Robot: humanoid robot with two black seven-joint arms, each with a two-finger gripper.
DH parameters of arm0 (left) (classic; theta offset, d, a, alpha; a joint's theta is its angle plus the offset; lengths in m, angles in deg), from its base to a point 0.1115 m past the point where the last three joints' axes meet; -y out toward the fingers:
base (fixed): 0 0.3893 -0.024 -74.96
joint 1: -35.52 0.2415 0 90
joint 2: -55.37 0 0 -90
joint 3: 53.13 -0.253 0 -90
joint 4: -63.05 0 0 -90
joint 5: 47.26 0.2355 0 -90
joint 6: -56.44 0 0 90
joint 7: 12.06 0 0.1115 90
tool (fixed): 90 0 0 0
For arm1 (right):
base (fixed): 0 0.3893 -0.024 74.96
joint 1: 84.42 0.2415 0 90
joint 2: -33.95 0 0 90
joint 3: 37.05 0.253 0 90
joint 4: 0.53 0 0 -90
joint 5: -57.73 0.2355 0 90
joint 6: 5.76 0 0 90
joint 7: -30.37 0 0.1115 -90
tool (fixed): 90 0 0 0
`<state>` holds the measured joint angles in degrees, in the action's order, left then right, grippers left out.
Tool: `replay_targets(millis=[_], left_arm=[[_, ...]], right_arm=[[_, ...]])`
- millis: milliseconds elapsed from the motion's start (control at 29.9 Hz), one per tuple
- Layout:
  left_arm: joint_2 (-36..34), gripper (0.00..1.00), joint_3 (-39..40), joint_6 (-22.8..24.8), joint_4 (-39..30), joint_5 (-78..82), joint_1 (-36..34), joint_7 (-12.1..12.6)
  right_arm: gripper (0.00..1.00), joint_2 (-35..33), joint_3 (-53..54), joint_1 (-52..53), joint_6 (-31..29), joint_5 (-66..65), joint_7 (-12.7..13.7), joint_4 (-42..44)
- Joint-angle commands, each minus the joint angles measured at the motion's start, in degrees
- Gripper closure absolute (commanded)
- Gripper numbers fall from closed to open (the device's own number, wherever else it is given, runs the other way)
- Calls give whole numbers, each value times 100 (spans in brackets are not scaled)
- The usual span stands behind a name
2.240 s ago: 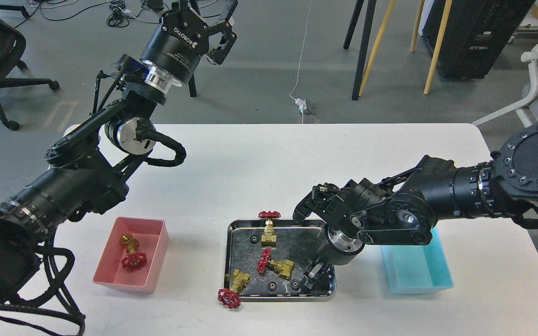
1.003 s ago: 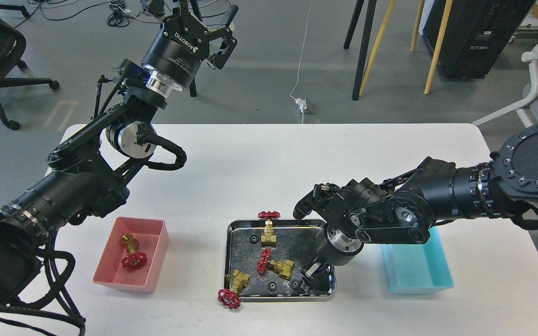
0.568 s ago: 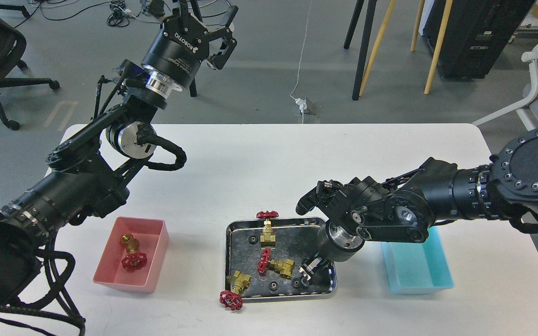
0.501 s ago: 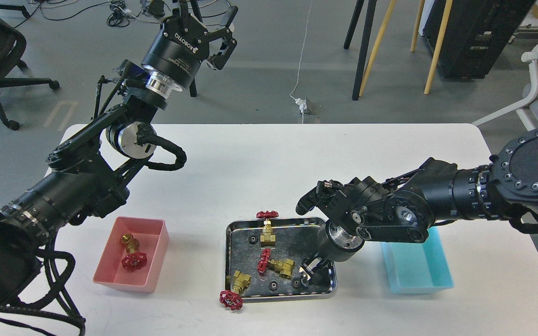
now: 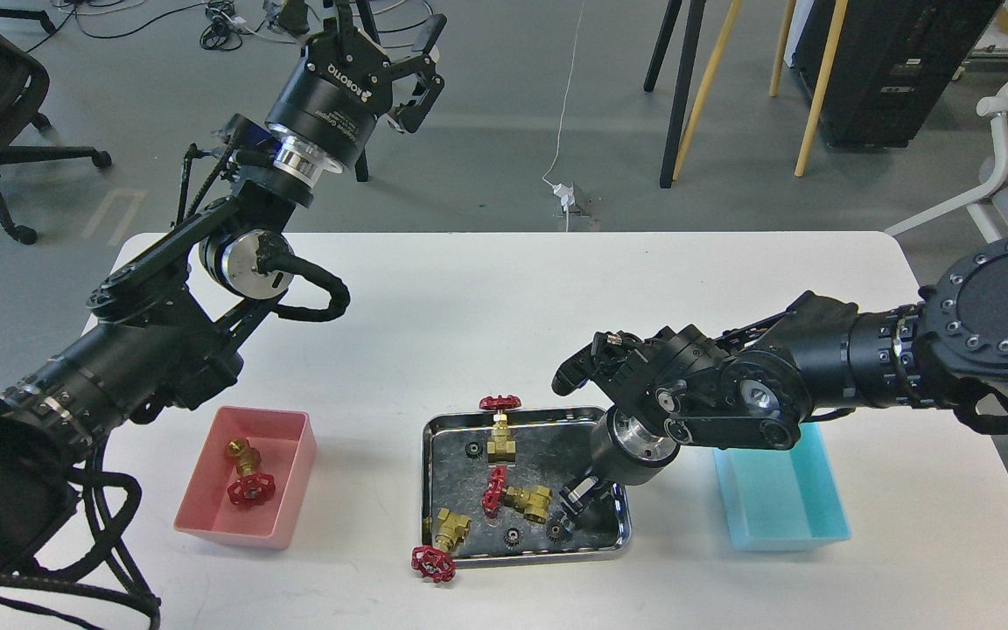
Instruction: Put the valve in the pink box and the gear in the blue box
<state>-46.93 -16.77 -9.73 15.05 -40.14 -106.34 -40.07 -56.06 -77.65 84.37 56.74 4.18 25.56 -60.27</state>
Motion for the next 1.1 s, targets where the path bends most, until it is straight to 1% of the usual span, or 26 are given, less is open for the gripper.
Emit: replay_targets(millis=[0, 234, 1070], left_arm=[[0, 8, -6, 0, 1, 0, 0, 1], [0, 8, -6, 0, 1, 0, 44, 1], [0, 8, -6, 8, -7, 0, 62, 1]], right_arm=[[64, 0, 0, 5, -9, 99, -2, -3], [63, 0, 0, -30, -1, 90, -11, 14], [63, 0, -18, -74, 149, 64, -29, 85]])
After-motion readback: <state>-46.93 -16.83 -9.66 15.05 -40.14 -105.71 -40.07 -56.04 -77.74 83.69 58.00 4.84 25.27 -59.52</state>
